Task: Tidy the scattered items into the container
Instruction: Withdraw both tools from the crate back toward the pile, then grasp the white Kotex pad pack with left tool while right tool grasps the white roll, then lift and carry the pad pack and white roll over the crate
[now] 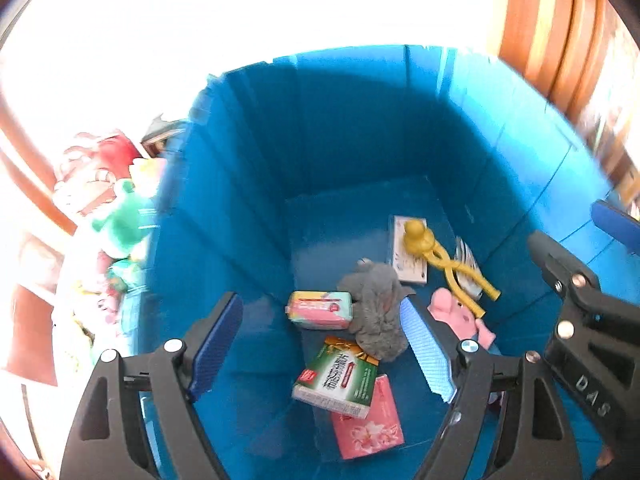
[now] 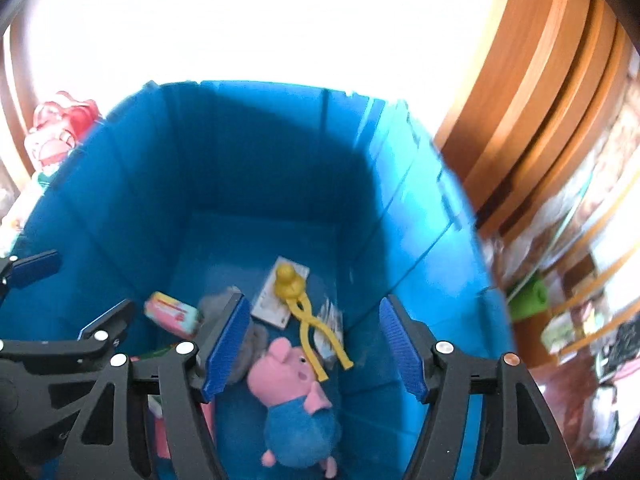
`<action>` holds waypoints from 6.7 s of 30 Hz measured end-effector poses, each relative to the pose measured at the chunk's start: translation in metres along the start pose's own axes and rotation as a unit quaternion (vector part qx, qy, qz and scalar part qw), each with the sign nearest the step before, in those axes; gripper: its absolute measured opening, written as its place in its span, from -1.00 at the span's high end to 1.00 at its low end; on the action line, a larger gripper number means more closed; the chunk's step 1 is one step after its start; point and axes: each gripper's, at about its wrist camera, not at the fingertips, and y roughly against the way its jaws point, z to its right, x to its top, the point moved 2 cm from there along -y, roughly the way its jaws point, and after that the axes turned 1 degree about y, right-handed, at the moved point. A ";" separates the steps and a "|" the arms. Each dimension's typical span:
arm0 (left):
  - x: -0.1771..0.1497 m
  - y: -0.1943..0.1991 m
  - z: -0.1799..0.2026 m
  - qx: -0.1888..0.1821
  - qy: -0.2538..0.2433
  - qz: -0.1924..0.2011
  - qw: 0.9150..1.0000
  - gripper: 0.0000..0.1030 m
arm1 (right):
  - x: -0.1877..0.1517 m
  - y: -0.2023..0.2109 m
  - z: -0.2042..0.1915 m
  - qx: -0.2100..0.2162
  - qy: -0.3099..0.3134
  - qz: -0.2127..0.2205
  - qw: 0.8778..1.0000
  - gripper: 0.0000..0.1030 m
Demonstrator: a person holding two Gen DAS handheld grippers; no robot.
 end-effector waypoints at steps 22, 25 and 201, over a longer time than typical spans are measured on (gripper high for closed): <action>-0.198 0.138 -0.292 0.034 0.064 0.129 0.989 -0.57 | -0.053 0.202 -0.250 0.056 -0.003 0.148 0.987 -0.42; -0.233 0.130 -0.327 0.049 0.071 0.136 0.987 -0.58 | -0.079 0.208 -0.297 0.083 0.005 0.152 0.985 -0.42; -0.158 0.148 -0.135 -0.102 0.003 0.309 0.946 -0.46 | -0.120 0.233 -0.151 -0.030 -0.068 0.267 0.961 0.13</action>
